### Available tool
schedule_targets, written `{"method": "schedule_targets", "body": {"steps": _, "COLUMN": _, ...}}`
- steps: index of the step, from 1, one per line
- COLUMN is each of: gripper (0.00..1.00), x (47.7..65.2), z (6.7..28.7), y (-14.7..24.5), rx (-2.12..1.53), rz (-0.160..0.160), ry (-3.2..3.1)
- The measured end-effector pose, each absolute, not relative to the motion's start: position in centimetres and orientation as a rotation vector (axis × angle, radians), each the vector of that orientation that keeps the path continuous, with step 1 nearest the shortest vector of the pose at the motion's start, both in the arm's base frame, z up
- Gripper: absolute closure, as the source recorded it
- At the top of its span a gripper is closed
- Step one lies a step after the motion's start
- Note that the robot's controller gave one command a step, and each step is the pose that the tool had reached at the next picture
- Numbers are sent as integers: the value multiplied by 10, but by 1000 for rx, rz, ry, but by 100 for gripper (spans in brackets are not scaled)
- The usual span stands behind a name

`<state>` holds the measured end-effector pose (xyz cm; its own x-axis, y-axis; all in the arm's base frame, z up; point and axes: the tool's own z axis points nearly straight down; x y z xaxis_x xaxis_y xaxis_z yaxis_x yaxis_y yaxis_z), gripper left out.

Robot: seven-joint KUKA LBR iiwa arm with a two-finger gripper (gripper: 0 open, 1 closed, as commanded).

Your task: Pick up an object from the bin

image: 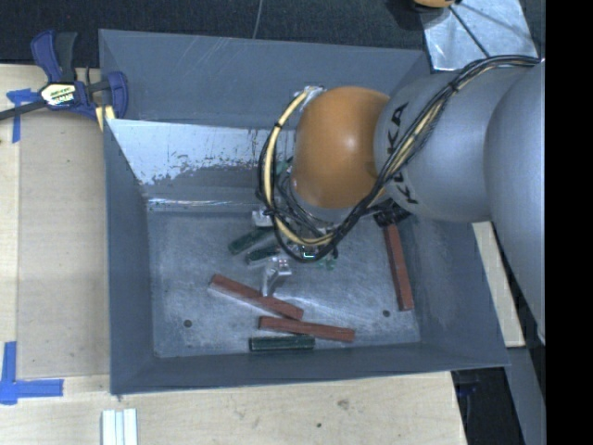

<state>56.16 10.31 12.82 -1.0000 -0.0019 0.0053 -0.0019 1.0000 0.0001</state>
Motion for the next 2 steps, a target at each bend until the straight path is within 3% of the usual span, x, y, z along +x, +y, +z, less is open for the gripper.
{"method": "schedule_targets", "body": {"steps": 1, "gripper": 0, "x": 564, "z": 132, "y": 103, "rx": 0, "rz": -2, "ry": -3144}}
{"method": "schedule_targets", "body": {"steps": 2, "gripper": 100, "x": 607, "z": 77, "y": 90, "rx": 388, "rz": -3, "ry": -3129}}
